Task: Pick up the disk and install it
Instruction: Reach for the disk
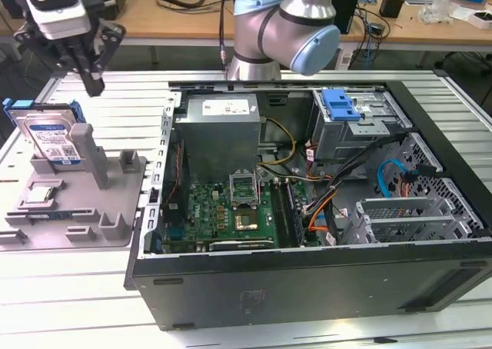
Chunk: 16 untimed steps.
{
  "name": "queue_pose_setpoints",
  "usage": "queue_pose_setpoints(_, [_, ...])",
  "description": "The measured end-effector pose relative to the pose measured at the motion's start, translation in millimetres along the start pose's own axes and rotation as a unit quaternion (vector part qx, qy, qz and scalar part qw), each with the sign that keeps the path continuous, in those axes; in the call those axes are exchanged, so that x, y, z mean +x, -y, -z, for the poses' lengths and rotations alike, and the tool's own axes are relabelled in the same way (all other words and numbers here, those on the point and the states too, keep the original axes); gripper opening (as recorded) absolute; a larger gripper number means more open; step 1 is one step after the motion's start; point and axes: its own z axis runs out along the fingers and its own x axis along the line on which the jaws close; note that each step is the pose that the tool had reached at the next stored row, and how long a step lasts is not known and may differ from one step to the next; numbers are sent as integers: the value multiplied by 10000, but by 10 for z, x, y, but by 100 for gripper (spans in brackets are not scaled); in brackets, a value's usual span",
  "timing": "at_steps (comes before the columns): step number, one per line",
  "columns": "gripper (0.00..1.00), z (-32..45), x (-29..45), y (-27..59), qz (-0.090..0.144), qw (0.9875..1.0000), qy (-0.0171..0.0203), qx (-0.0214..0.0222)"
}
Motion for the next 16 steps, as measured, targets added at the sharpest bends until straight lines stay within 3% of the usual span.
queue_pose_setpoints(1, [11,1,76,1,0,10000,-6,-13])
queue_pose_setpoints(6, [11,3,279,-3,-3,10000,-25,-37])
queue_pose_setpoints(8, [11,4,289,-3,-4,10000,-26,-37])
queue_pose_setpoints(12, [11,1,403,-4,-81,10000,-21,-41])
queue_pose_setpoints(16, [11,-8,629,-39,-111,9999,-22,-45])
